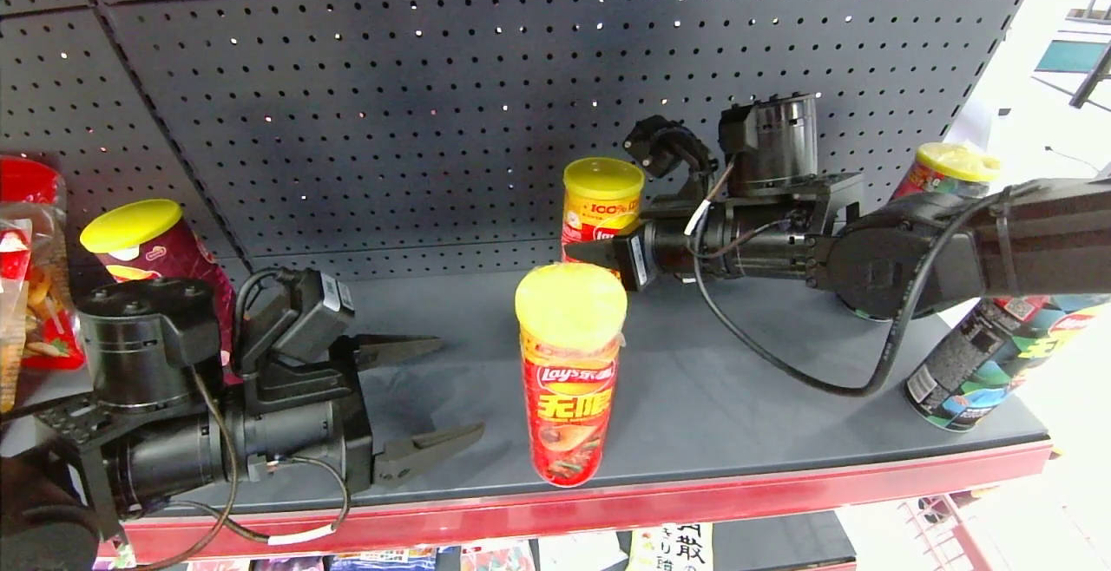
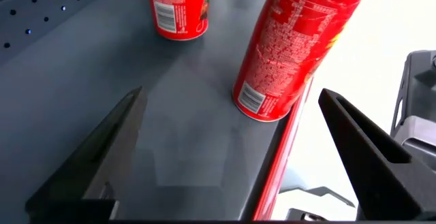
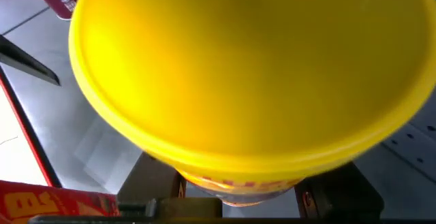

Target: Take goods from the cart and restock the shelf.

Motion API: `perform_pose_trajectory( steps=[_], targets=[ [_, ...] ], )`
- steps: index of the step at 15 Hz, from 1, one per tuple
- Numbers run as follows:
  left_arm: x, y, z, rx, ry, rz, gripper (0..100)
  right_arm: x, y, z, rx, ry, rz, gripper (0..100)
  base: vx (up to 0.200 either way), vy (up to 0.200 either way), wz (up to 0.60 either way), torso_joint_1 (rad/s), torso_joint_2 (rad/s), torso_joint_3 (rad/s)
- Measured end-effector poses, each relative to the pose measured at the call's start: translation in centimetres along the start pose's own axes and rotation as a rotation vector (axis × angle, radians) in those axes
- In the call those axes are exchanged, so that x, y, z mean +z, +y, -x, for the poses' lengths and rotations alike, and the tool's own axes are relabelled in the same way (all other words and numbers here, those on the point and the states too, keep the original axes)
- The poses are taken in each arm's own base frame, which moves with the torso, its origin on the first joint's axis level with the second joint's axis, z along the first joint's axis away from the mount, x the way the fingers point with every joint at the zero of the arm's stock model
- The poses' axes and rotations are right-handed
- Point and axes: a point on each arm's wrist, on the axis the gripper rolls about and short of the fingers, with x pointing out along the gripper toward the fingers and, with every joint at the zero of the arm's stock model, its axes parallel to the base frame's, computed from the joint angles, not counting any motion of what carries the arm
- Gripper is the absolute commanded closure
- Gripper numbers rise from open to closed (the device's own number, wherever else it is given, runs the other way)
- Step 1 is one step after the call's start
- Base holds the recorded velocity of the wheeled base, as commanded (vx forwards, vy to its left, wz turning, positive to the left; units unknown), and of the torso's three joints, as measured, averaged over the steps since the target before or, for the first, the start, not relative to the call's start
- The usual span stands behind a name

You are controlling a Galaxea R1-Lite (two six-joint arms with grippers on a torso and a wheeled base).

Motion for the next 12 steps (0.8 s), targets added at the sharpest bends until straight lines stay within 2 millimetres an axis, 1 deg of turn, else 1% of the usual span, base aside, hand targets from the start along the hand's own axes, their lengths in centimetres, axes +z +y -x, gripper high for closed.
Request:
perform_pose_trajectory(
  steps=[2, 3, 6, 8, 10, 12],
  targets=[
    [0.0, 0.0, 0.1, 0.001, -0.001, 0.0, 0, 0.0, 0.1, -0.2, 0.003, -0.001, 0.002, 100, 0.0, 0.0, 0.0, 0.0, 0.0, 0.0],
    [0.0, -0.1, 0.1, 0.001, -0.001, 0.0, 0, -0.1, 0.2, -0.2, 0.006, 0.002, 0.002, 0, 0.0, 0.0, 0.0, 0.0, 0.0, 0.0],
    [0.0, -0.1, 0.1, 0.0, -0.001, 0.0, 0, -0.1, 0.3, -0.1, 0.004, 0.004, -0.001, 0, 0.0, 0.0, 0.0, 0.0, 0.0, 0.0],
    [0.0, -0.1, 0.1, 0.0, 0.0, 0.0, 0, -0.1, 0.4, 0.4, 0.003, 0.003, -0.002, 0, 0.0, 0.0, 0.0, 0.0, 0.0, 0.0],
    [0.0, 0.0, 0.0, 0.0, 0.001, 0.001, 0, -0.3, 0.6, 1.2, -0.003, 0.013, -0.005, 0, 0.0, 0.0, 0.0, 0.0, 0.0, 0.0],
    [-0.1, 0.0, -0.1, 0.003, 0.006, 0.001, 0, -0.7, 0.9, 2.6, -0.022, 0.03, -0.01, 0, 0.0, 0.0, 0.0, 0.0, 0.0, 0.0]
  ],
)
